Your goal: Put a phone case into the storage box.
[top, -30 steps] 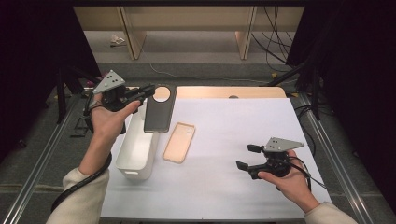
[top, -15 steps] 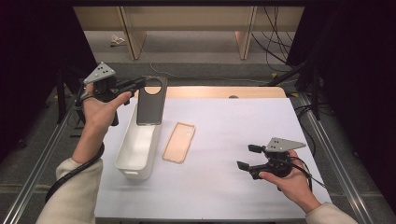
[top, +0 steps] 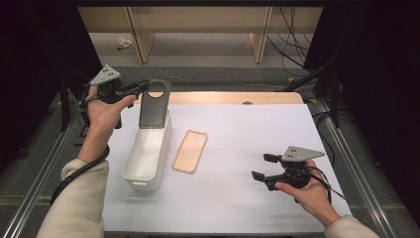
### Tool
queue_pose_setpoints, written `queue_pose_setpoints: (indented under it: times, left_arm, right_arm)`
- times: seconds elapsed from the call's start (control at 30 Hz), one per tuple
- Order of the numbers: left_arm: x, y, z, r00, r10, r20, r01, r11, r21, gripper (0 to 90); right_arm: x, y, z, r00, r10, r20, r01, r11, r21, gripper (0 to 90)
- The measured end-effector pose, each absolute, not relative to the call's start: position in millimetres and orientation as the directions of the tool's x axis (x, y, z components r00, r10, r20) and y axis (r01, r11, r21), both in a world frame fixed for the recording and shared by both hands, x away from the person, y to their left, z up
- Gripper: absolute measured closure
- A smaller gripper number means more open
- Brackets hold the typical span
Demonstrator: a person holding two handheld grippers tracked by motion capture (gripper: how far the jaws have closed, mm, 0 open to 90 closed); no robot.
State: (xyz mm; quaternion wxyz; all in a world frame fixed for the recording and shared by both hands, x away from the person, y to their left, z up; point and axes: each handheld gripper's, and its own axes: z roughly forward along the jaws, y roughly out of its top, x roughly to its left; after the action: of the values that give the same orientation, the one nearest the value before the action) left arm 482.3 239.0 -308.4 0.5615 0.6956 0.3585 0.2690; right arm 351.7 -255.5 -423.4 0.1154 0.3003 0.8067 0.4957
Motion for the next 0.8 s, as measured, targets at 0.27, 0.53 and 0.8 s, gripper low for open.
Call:
queue_pose_setpoints:
  times: [0.27, 0.53, 0.8]
  left_arm:
    - [491, 239, -315, 0.595, 0.803, -0.017, 0.195, -0.124, 0.973, 80.9]
    - [497, 238, -319, 0.594, 0.805, -0.019, 0.202, -0.125, 0.971, 80.9]
    - [500, 240, -322, 0.592, 0.806, -0.019, 0.204, -0.127, 0.971, 80.9]
  right_arm:
    - [352, -256, -423, -0.793, 0.599, 0.112, 0.369, 0.327, 0.87, 21.4]
    - [352, -256, -423, -0.795, 0.596, 0.114, 0.368, 0.325, 0.871, 21.4]
    - [352, -256, -423, -0.795, 0.595, 0.114, 0.368, 0.325, 0.871, 21.4]
